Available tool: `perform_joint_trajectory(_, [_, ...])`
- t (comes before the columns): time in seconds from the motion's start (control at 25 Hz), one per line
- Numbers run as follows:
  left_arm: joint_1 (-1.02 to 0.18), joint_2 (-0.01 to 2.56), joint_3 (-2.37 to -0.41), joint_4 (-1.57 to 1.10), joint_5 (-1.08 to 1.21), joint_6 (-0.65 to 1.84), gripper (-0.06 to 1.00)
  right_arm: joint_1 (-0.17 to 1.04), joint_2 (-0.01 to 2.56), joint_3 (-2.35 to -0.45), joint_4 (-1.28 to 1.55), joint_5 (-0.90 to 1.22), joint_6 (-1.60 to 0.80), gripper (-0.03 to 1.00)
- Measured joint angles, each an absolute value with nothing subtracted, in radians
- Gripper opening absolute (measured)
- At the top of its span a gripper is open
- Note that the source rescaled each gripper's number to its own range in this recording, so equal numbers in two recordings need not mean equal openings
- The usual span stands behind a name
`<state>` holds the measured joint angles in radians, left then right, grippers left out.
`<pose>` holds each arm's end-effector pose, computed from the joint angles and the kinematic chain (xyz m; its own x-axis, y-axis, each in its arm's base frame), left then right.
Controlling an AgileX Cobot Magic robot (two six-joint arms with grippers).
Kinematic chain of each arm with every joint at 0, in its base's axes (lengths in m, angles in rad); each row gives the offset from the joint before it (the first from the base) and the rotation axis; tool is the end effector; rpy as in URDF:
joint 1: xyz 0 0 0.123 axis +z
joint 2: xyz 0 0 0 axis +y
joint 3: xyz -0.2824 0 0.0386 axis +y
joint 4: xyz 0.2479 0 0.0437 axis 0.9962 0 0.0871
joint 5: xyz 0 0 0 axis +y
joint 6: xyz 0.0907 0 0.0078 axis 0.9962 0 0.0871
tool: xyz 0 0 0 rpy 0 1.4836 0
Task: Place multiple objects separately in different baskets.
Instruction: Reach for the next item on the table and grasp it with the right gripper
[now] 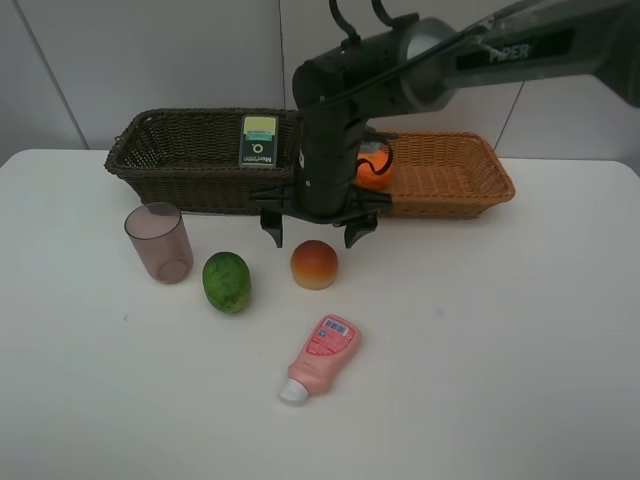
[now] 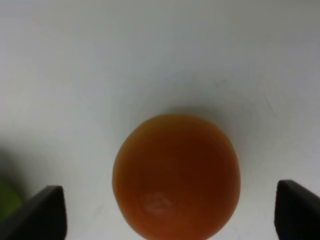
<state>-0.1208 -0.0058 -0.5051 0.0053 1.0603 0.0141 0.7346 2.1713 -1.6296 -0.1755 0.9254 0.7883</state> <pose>-0.0062 0.0012 0.2786 -0.4407 0.0703 -0.8949 0.1238 0.9922 0.0170 0.3380 0.2882 0.1554 -0.9703 -0.0353 -0.2392 -0.0408 0.9990 0.0181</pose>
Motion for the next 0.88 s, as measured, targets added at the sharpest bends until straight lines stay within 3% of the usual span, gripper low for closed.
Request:
perform_joint_trajectory(0.16, [-0.121,-0.006,-0.505,0.005,1.060,0.014,1.00,0.735,2.178,-1.631,-0.190,0.892,0.789,0.92])
perform_joint_trajectory(0.28, [-0.121,-0.006,-0.505,0.005,1.060,0.014,1.00,0.735,2.179,-1.631,-0.196,0.871,0.789,0.97])
perform_joint_trajectory(0.88, [-0.121,-0.006,-0.505,0.005,1.060,0.014,1.00,0.735,2.248,-1.635,-0.236,0.861,0.792,1.00])
